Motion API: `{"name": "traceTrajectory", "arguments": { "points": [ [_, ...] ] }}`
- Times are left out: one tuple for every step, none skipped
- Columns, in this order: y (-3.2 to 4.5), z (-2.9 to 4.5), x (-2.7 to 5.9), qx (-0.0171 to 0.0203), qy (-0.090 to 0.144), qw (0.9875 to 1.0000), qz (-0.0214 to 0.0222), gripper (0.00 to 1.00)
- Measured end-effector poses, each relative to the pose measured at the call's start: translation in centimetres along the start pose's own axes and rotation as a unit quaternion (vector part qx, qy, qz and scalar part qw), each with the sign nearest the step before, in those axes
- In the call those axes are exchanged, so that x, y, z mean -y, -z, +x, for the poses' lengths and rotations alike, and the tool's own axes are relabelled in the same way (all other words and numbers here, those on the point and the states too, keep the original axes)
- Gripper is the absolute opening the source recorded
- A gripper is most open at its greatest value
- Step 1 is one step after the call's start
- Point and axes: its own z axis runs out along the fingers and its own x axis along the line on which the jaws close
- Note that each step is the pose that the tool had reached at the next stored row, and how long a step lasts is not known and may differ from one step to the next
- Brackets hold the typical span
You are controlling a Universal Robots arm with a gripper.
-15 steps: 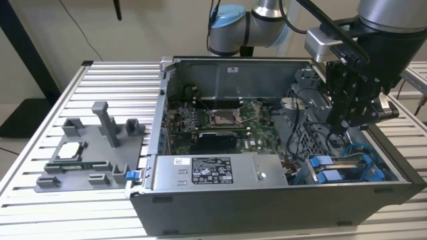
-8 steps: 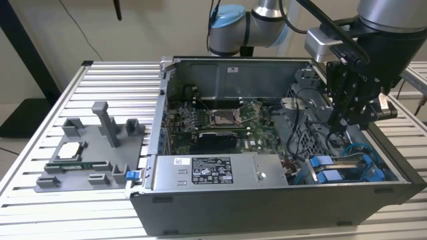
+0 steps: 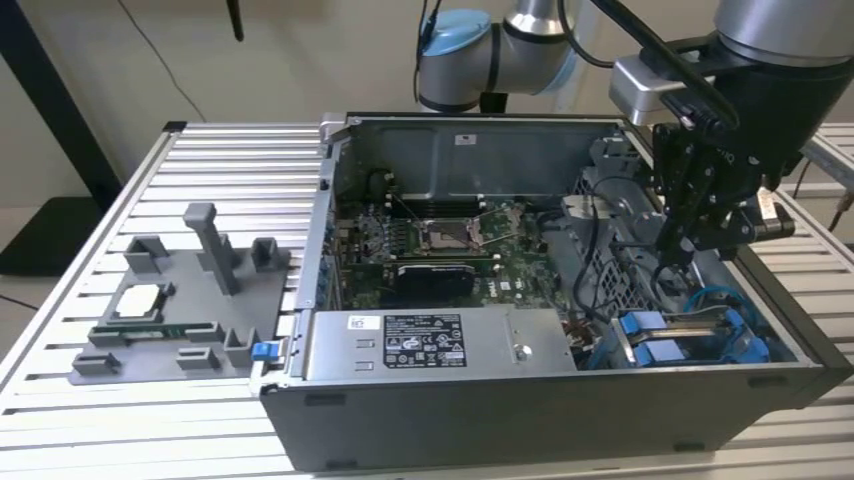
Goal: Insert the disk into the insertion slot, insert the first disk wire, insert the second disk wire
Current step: 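Insert the first disk wire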
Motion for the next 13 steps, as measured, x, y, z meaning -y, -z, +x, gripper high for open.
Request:
{"name": "traceTrajectory", "arguments": {
  "points": [
    [-0.04,0.11,0.00,-0.0001,-0.001,1.0000,-0.0002,0.00],
    [-0.07,0.22,0.00,-0.0002,-0.002,1.0000,-0.0005,0.00],
    [-0.12,0.34,0.01,-0.0003,-0.003,1.0000,-0.0009,0.00],
    [-0.16,0.45,0.03,-0.0004,-0.004,1.0000,-0.0014,0.00],
    [-0.20,0.54,0.06,-0.0005,-0.005,1.0000,-0.0020,0.00],
    [-0.24,0.64,0.11,-0.0005,-0.005,1.0000,-0.0030,0.00],
    [-0.28,0.73,0.17,-0.0005,-0.005,1.0000,-0.0044,0.00],
    [-0.32,0.81,0.25,-0.0005,-0.006,1.0000,-0.0059,0.00],
    [-0.37,0.89,0.33,-0.0005,-0.006,1.0000,-0.0077,0.00],
    [-0.41,0.96,0.42,-0.0005,-0.006,0.9999,-0.0096,0.00],
    [-0.45,1.04,0.51,-0.0005,-0.006,0.9999,-0.0119,0.00],
    [-0.50,1.12,0.62,-0.0004,-0.006,0.9999,-0.0142,0.00],
    [-0.55,1.18,0.71,-0.0004,-0.007,0.9998,-0.0163,0.00]
  ]
}}
